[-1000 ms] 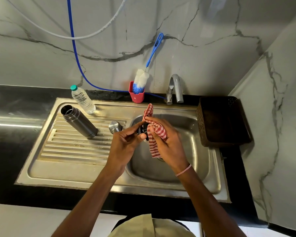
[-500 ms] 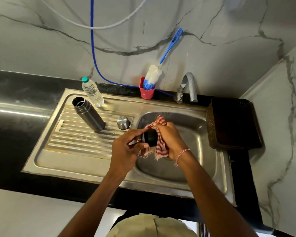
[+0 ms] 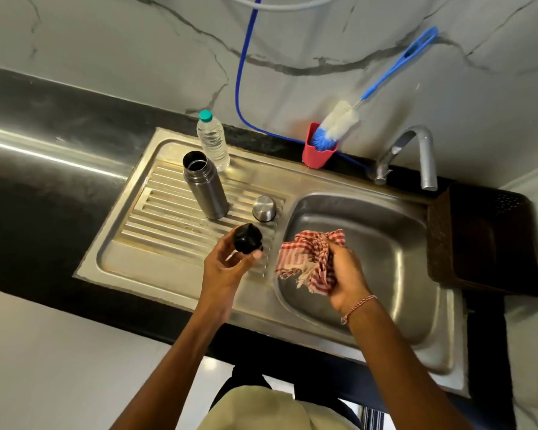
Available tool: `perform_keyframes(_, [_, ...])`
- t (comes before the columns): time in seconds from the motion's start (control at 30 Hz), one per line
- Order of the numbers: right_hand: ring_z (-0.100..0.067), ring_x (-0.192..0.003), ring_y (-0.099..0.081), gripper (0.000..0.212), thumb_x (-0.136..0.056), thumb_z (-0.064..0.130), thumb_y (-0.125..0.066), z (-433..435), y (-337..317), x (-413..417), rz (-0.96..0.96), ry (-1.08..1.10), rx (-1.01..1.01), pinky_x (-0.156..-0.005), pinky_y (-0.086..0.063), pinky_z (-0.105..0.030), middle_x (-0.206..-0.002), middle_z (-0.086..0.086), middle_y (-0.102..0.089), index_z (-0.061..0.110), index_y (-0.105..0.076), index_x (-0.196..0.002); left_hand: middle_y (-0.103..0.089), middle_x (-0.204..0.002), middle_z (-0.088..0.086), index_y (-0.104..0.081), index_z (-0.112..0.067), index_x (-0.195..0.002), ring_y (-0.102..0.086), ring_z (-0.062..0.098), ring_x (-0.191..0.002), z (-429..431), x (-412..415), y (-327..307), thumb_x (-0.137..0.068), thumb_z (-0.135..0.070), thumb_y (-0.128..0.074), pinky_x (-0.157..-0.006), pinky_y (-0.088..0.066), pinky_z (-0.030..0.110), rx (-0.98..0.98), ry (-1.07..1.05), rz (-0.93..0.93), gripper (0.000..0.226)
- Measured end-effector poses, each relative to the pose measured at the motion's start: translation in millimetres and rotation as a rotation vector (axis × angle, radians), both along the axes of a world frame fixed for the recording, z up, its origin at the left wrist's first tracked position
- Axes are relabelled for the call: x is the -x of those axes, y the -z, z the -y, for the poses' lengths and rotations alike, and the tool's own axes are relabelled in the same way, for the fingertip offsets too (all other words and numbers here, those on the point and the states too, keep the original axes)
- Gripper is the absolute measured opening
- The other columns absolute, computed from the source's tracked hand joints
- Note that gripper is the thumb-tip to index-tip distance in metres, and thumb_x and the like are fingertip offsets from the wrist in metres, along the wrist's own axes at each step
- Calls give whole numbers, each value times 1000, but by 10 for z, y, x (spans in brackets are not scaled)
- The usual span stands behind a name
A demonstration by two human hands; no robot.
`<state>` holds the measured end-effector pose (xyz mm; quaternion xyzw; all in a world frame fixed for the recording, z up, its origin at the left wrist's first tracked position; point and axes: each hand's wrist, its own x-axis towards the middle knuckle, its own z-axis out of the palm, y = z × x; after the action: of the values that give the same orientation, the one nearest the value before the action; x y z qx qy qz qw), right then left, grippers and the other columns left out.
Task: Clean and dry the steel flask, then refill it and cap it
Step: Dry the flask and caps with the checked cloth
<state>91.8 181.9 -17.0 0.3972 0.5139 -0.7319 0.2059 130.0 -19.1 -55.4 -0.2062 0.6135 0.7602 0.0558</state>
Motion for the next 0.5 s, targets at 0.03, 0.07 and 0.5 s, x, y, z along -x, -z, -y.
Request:
perform_keyframes(0.03, [-22, -72, -76, 28, -99, 28, -59, 31, 19, 20, 11, 5, 5, -63, -60, -33, -89, -11, -78, 5, -75, -100, -74, -123, -1, -61, -19, -137, -67, 13, -121, 59, 24, 57, -84, -13, -81, -99, -50, 32, 28, -14, 19, 57])
perform_keyframes(0.07, [-22, -73, -76, 28, -99, 28, -60, 58, 38, 43, 16, 11, 11, -64, -60, -34, -90, -11, -78, 5, -75, -102, -74, -123, -1, -62, -19, -135, -67, 12, -120, 120, 51, 122, -84, -11, -81, -99, -50, 31, 44, -34, 39, 55])
perform_keyframes(0.5, [-23, -80, -76, 29, -97, 35, -62, 155, 305, 146, 24, 125, 0, -68, -59, -34, -93, -9, -79, 10, -75, -103, -67, -111, -5, -48, -27, -137, -62, 15, -100, 298, 609, 738, -75, -6, -88, -82, -51, 29, 756, 222, 24, 76])
